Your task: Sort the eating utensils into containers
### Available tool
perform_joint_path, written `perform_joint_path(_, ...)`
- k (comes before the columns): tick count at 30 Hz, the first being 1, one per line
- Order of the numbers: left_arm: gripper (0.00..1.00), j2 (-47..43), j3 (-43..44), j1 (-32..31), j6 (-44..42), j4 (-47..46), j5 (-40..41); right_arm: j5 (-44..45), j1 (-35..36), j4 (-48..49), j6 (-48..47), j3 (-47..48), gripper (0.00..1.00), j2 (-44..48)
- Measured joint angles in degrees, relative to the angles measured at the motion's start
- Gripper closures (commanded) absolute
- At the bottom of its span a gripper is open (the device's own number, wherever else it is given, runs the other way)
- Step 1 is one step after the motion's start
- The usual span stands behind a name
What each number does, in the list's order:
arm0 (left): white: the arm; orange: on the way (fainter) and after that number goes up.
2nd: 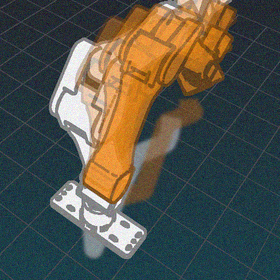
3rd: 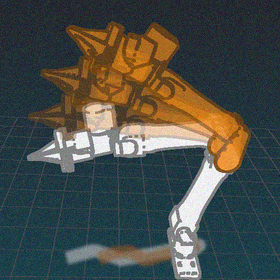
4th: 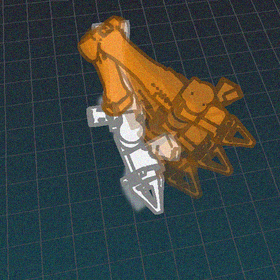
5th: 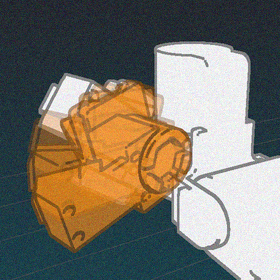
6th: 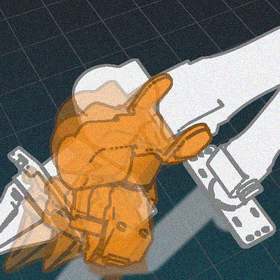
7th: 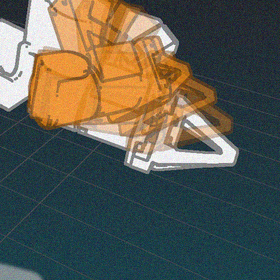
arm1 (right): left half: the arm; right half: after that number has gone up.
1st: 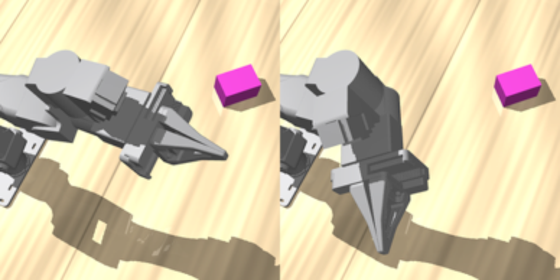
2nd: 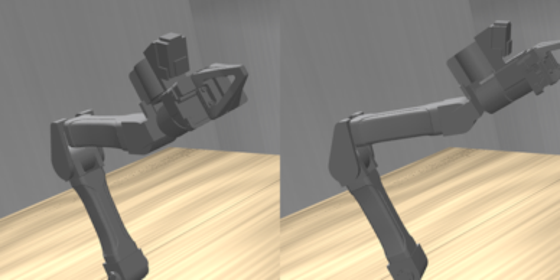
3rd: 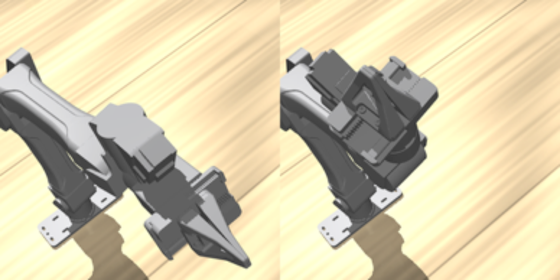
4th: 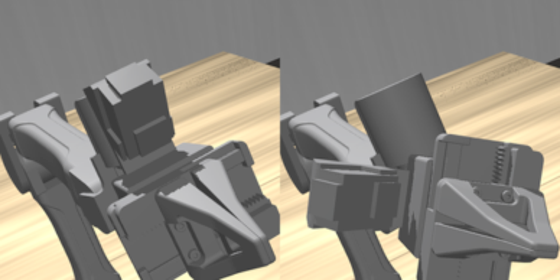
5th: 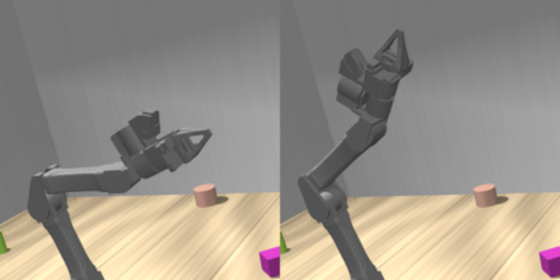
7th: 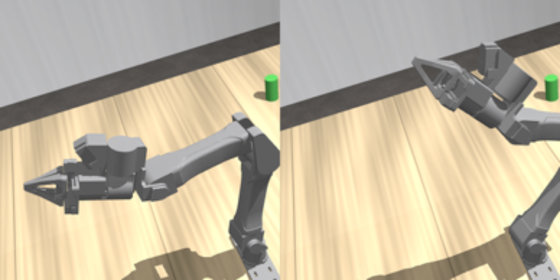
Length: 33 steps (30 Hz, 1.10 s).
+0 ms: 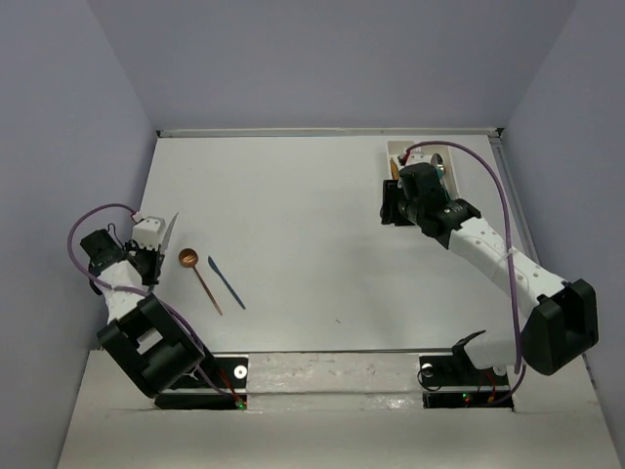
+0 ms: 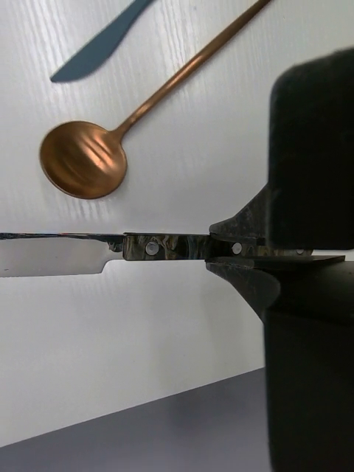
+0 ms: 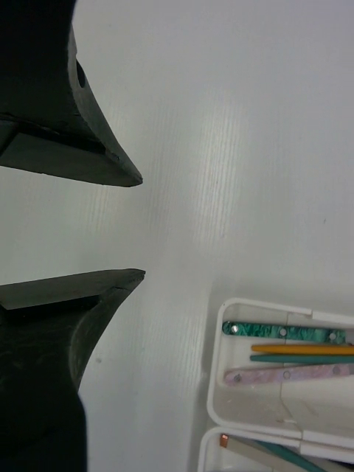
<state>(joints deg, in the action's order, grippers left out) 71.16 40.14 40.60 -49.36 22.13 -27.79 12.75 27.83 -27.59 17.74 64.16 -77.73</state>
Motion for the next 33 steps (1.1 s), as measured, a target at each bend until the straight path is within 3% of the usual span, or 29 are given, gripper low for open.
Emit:
perform_joint_path(9,1.0,-6.1,3.63,-2.43,5.11,0.26,-7.23,-10.71,3.1,10.08,3.72,0.74,0.39,-0.79)
perform_joint_path(14,1.0,-8.26,7.17,-9.94,11.13,-1.25,-8.39,-15.54,9.51,16.28,5.05,8.41,0.38,-9.38)
perform_joint_path(23,1.0,-15.13,11.78,-25.83,24.7,-6.6,-9.35,-23.37,14.29,29.88,11.3,13.79,0.35,-18.01)
perform_joint_path(33,1.0,-16.81,12.74,-33.53,33.83,-10.88,-10.36,-23.76,21.51,47.36,17.03,18.45,0.39,-24.85)
